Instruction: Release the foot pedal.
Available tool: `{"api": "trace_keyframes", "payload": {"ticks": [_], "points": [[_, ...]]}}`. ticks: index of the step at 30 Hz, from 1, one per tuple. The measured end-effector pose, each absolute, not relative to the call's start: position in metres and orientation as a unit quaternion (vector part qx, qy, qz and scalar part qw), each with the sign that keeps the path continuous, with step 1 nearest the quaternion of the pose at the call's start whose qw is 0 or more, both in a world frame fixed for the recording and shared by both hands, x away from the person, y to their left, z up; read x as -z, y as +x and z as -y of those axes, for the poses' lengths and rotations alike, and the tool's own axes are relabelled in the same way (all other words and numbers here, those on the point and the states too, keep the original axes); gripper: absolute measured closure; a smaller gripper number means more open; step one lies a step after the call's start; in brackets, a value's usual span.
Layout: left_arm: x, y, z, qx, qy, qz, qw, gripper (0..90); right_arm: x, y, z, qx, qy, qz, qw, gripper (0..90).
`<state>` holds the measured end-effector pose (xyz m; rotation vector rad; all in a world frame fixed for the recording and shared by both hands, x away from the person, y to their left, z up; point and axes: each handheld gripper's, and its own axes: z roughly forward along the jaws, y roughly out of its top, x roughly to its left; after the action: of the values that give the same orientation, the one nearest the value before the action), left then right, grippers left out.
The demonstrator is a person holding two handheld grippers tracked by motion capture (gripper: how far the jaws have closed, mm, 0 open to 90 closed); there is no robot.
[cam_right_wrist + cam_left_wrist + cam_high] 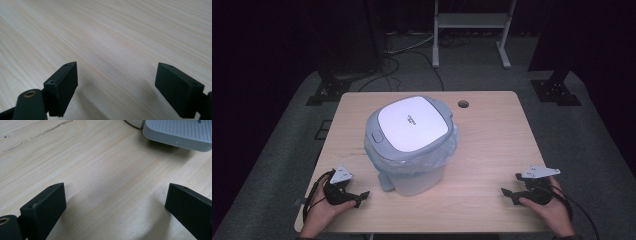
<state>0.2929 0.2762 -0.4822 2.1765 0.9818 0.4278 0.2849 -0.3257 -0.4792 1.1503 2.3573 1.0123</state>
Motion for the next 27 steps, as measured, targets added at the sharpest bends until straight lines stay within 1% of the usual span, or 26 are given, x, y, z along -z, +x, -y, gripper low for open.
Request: {"api": "trace_keyframes", "payload": {"ticks": [11,14,27], "points": [[0.4833,0.2937,-0.2756,-0.168,0.839,-0.377,0.354,1.7,0.4837,0.2857,0.3248,-0.350,0.401,-0.830,0.163,16.4],[0.4832,0.2939,-0.2754,-0.167,0.840,-0.377,0.353,1.2,0.4872,0.2853,0.3256,-0.365,0.400,-0.823,0.171,14.9],[0.4833,0.2952,-0.2705,-0.167,0.839,-0.379,0.352,0.4,0.4875,0.2850,0.3250,-0.365,0.403,-0.822,0.172,14.7]]}}
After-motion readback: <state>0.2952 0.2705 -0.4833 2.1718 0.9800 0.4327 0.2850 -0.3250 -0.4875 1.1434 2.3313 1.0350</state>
